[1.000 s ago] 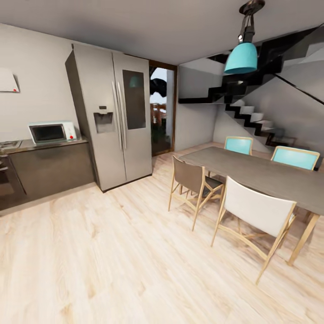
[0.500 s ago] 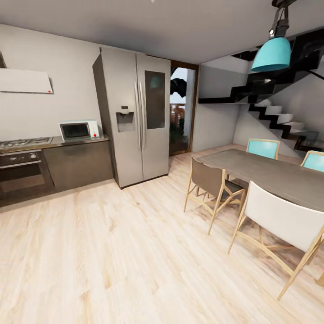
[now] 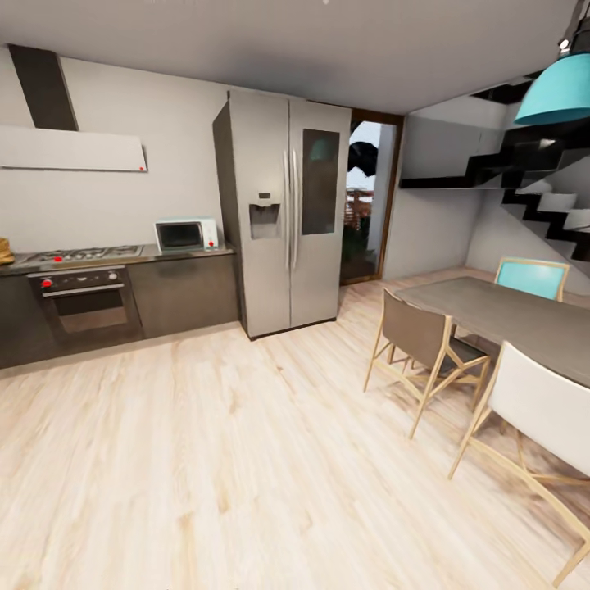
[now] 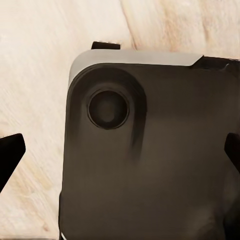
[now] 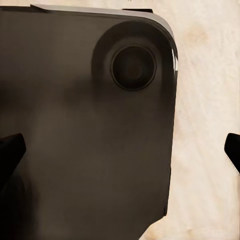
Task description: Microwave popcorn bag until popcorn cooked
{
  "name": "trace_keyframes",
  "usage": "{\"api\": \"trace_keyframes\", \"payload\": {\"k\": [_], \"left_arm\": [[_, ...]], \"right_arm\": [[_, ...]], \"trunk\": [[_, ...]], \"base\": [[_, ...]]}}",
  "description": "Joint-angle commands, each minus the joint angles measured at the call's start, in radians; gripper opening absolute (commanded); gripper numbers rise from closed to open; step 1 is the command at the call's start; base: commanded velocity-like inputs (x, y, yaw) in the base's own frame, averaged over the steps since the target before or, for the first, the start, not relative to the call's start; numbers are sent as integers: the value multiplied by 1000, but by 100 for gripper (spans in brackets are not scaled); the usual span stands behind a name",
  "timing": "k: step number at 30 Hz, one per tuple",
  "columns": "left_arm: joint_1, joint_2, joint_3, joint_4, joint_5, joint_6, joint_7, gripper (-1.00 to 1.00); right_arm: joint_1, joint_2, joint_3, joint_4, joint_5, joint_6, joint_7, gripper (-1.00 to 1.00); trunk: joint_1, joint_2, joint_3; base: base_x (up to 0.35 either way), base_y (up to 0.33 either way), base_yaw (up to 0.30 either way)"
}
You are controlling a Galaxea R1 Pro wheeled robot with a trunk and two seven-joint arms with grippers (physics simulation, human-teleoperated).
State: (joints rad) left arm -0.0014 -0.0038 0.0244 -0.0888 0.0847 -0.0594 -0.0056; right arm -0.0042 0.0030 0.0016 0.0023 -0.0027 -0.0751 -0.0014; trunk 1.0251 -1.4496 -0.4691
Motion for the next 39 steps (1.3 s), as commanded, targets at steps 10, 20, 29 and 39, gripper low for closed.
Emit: {"api": "trace_keyframes", "payload": {"k": [10,20,29,39], "left_arm": [[0,0,2,0,9,-2,-1,100],[0,0,3,0,10,-2,-1,100],[0,-1,3,0,10,-2,-1,100],[0,-1,2,0,10,-1,-1,100]], "right_arm": [[0,0,-2,1,0,-3,0,100],[0,0,0,1,0,-3,0,100],[0,0,-3,1,0,-3,0,100],[0,0,-3,1,-1,-3,0,100]], "trunk": [[0,0,-1],[0,0,-1],[0,0,-1],[0,0,-1]], "base": [[0,0,270],[0,0,270],[0,0,270],[0,0,270]]}}
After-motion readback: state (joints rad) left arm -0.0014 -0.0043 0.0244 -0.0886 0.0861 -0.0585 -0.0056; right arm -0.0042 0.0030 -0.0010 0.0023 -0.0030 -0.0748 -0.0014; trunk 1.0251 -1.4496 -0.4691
